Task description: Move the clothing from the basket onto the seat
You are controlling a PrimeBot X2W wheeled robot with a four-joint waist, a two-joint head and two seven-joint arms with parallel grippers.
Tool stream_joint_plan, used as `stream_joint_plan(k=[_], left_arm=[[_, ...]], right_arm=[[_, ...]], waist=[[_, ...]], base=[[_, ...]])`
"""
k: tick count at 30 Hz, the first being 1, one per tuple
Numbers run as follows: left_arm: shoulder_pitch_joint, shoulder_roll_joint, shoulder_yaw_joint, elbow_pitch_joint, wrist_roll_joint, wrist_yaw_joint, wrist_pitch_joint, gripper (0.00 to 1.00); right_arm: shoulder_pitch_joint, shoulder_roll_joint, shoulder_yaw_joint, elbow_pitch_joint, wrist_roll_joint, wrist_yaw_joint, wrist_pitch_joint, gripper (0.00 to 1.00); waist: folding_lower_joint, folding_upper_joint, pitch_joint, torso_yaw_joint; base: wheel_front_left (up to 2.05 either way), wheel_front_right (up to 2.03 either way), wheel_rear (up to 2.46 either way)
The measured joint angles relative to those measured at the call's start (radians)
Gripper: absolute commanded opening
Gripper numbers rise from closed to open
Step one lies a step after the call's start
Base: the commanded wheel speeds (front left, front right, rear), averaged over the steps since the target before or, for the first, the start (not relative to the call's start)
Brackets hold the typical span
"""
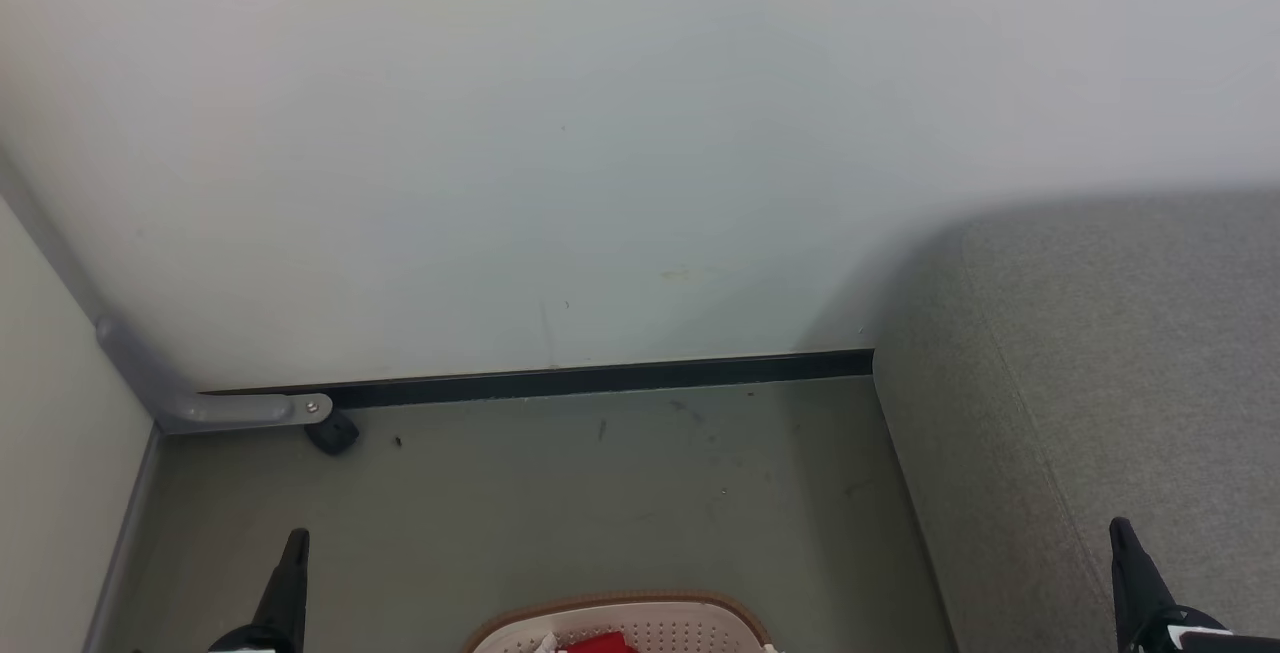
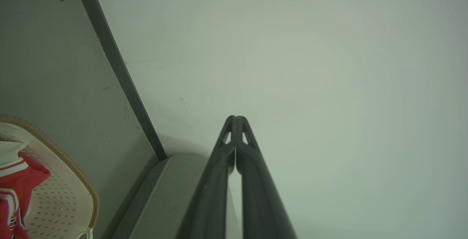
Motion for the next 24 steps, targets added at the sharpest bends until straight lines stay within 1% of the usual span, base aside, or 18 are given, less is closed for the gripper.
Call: stream_joint_plan(k=[24], left_arm=[[0.0, 0.0, 0.0, 0.0, 0.0, 0.0, 0.0, 0.0]], right_arm=[[0.0, 0.0, 0.0, 0.0, 0.0, 0.0, 0.0, 0.0]], waist=[[0.0, 0.0, 0.0, 0.0]], base=[[0.0, 0.0, 0.0]])
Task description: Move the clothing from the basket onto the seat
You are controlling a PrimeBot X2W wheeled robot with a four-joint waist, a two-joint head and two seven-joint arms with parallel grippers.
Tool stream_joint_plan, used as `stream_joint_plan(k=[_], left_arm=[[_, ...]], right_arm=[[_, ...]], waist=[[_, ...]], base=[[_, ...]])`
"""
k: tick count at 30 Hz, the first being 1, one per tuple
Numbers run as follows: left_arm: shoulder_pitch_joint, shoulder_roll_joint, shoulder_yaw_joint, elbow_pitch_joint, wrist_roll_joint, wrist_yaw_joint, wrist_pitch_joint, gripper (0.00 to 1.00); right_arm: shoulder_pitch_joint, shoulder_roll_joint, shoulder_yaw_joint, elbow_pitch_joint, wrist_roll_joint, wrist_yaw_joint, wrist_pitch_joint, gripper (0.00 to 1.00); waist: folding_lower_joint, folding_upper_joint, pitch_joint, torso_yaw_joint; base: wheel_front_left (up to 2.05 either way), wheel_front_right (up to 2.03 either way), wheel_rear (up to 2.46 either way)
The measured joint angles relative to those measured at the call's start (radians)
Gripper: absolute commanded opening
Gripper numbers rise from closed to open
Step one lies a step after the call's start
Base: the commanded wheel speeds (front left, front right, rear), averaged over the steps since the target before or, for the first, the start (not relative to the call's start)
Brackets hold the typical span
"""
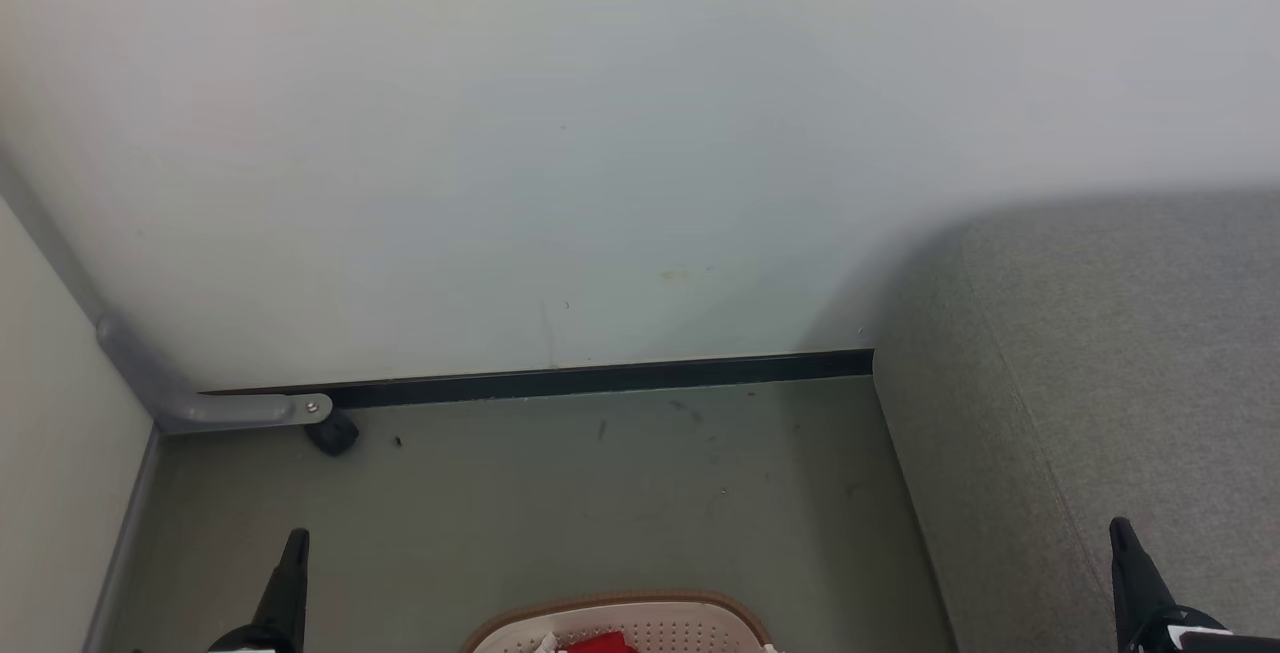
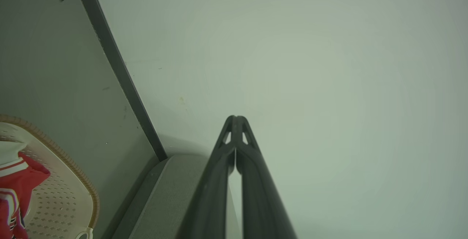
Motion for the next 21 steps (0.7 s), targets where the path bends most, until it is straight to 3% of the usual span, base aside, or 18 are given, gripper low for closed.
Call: stream_joint_plan(k=[21], left_arm=[[0.0, 0.0, 0.0, 0.0, 0.0, 0.0, 0.0, 0.0]], right_arm=[[0.0, 0.0, 0.0, 0.0, 0.0, 0.0, 0.0, 0.0]], waist=[[0.0, -0.0001, 0.0, 0.0]], base=[[0.0, 0.0, 0.0]])
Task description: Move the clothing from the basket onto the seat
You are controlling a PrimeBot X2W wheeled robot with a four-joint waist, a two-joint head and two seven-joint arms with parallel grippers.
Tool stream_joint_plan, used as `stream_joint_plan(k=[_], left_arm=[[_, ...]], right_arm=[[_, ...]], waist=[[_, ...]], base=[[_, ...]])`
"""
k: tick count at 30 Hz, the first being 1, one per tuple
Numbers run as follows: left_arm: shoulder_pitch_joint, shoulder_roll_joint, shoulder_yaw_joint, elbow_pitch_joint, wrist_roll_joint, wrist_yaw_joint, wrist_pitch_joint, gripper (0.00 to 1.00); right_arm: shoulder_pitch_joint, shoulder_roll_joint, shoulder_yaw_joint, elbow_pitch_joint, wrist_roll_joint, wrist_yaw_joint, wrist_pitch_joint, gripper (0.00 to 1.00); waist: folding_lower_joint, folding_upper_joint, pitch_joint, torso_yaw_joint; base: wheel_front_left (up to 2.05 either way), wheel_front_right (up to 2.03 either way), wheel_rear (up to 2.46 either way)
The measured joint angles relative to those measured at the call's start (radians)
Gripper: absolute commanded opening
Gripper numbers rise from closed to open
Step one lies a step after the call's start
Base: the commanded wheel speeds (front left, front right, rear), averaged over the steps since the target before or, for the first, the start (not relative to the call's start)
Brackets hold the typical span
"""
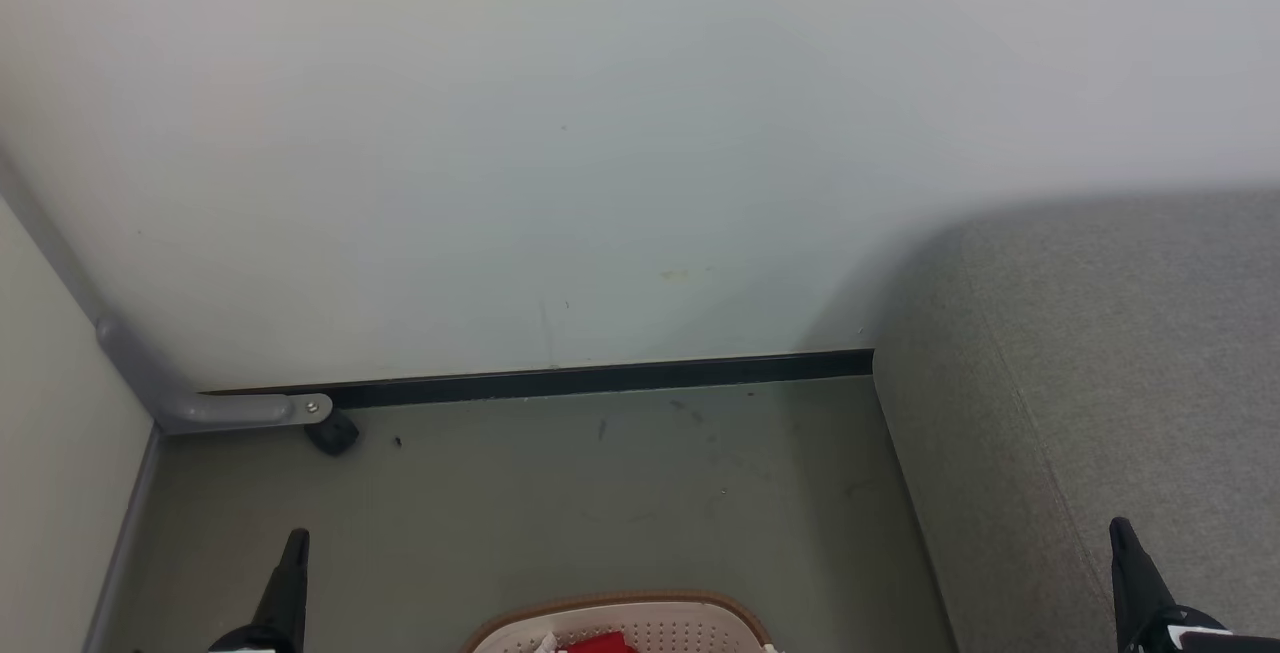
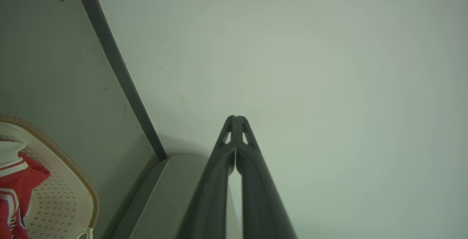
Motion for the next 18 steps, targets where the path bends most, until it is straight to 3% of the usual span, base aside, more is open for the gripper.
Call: stream_joint_plan(k=[18], left_arm=[[0.0, 0.0, 0.0, 0.0, 0.0, 0.0, 0.0, 0.0]], right_arm=[[0.0, 0.0, 0.0, 0.0, 0.0, 0.0, 0.0, 0.0]], waist=[[0.0, 0.0, 0.0, 0.0]], base=[[0.0, 0.0, 0.0]])
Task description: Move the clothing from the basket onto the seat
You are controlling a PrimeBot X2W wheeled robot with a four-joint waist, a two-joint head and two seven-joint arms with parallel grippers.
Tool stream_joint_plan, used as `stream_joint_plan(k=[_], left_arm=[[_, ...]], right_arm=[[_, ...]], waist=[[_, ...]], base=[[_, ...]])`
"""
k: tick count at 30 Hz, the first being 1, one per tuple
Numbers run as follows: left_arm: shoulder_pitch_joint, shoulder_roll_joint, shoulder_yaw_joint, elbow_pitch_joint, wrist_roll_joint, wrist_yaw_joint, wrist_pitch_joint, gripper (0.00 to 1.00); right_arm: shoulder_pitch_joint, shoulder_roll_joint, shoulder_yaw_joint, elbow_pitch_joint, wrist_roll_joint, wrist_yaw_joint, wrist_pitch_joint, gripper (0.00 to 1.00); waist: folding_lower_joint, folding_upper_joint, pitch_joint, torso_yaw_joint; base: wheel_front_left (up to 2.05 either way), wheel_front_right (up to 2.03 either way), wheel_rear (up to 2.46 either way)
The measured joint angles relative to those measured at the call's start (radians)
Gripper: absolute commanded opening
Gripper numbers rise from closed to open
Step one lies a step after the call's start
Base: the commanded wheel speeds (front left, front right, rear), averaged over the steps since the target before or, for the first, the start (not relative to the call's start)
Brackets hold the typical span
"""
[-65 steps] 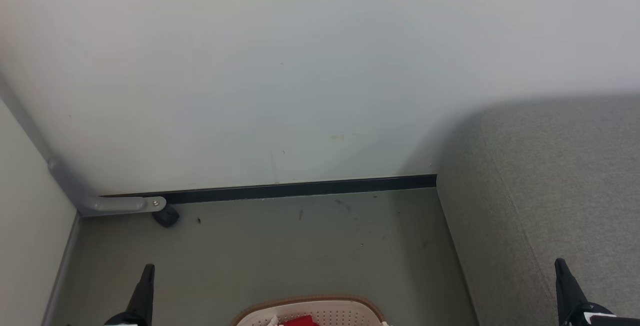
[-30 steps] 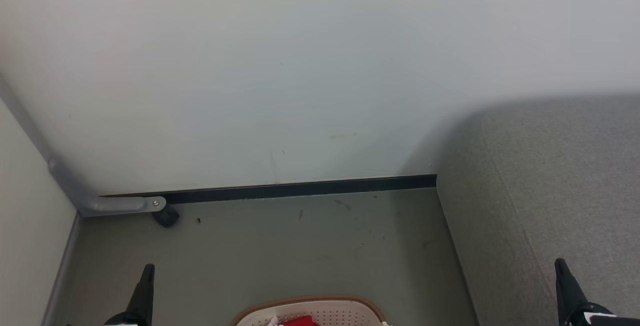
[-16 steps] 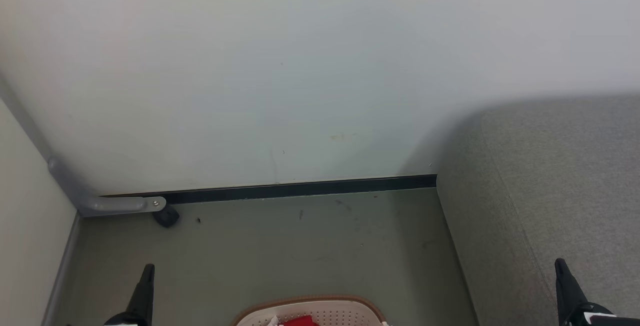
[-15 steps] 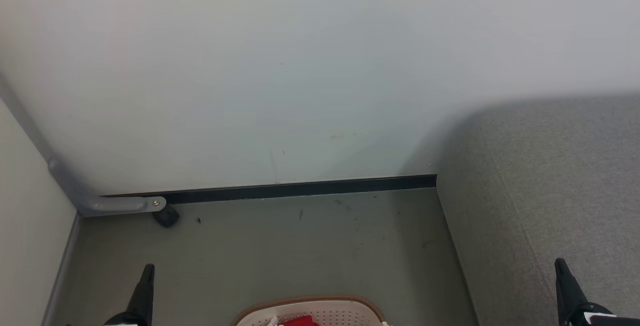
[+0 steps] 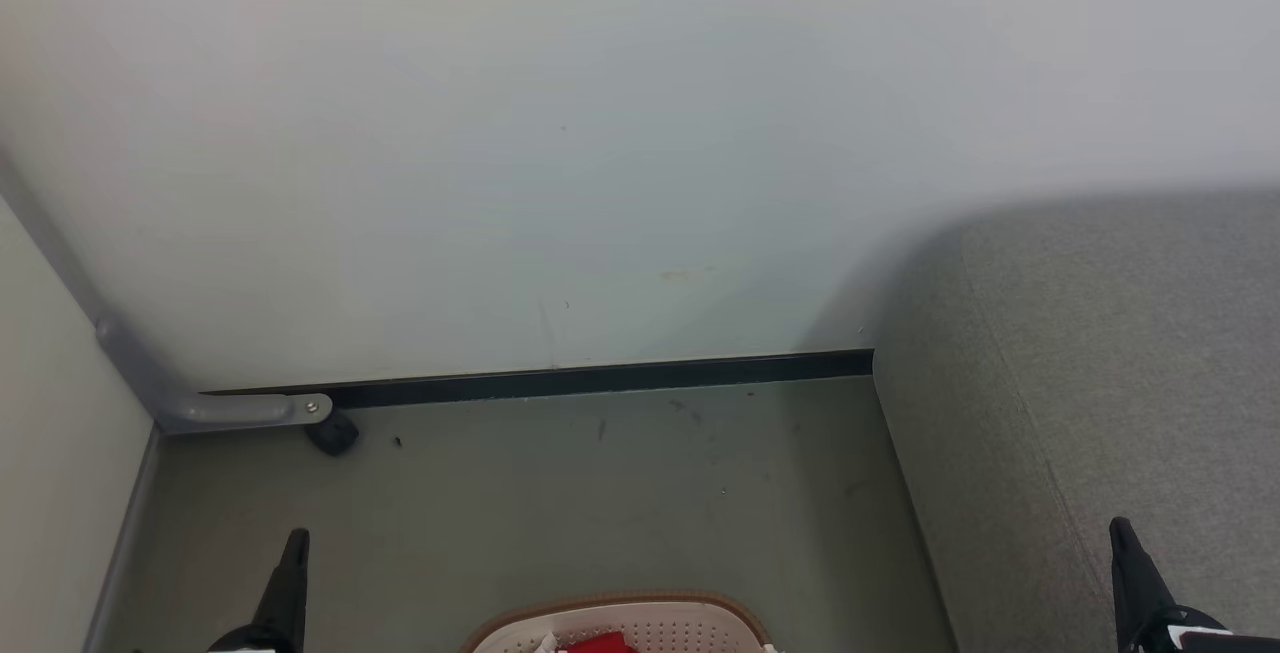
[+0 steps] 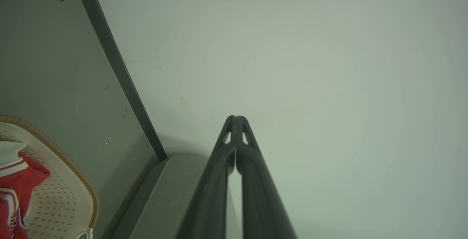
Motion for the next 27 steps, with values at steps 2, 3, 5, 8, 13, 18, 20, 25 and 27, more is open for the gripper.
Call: stream_joint_plan(k=[2, 3, 5, 8, 13, 18, 20, 25, 27], left_arm=[[0.0, 0.0, 0.0, 0.0, 0.0, 0.0, 0.0, 0.0], [0.0, 0.0, 0.0, 0.0, 0.0, 0.0, 0.0, 0.0], [0.0, 0.0, 0.0, 0.0, 0.0, 0.0, 0.0, 0.0], [0.0, 0.0, 0.0, 0.0, 0.0, 0.0, 0.0, 0.0], [0.0, 0.0, 0.0, 0.0, 0.0, 0.0, 0.0, 0.0], [0.0, 0.0, 0.0, 0.0, 0.0, 0.0, 0.0, 0.0], [0.0, 0.0, 0.0, 0.0, 0.0, 0.0, 0.0, 0.0], [0.0, 0.0, 0.0, 0.0, 0.0, 0.0, 0.0, 0.0], [0.0, 0.0, 0.0, 0.0, 0.0, 0.0, 0.0, 0.0]], right_arm=[[0.0, 0.0, 0.0, 0.0, 0.0, 0.0, 0.0, 0.0], [0.0, 0.0, 0.0, 0.0, 0.0, 0.0, 0.0, 0.0], [0.0, 0.0, 0.0, 0.0, 0.0, 0.0, 0.0, 0.0], [0.0, 0.0, 0.0, 0.0, 0.0, 0.0, 0.0, 0.0], [0.0, 0.0, 0.0, 0.0, 0.0, 0.0, 0.0, 0.0], [0.0, 0.0, 0.0, 0.0, 0.0, 0.0, 0.0, 0.0], [0.0, 0.0, 0.0, 0.0, 0.0, 0.0, 0.0, 0.0], [0.0, 0.0, 0.0, 0.0, 0.0, 0.0, 0.0, 0.0], [0.0, 0.0, 0.0, 0.0, 0.0, 0.0, 0.0, 0.0]], waist=[[0.0, 0.0, 0.0, 0.0], [0.0, 0.0, 0.0, 0.0], [0.0, 0.0, 0.0, 0.0], [0.0, 0.0, 0.0, 0.0], [0.0, 0.0, 0.0, 0.0], [0.0, 0.0, 0.0, 0.0], [0.0001, 0.0, 0.0, 0.0], [0.0, 0.0, 0.0, 0.0], [0.0, 0.0, 0.0, 0.0]], base=[[0.0, 0.0, 0.0], [0.0, 0.0, 0.0], [0.0, 0.0, 0.0], [0.0, 0.0, 0.0], [0.0, 0.0, 0.0], [0.0, 0.0, 0.0], [0.0, 0.0, 0.0], [0.0, 0.0, 0.0], [0.0, 0.0, 0.0]])
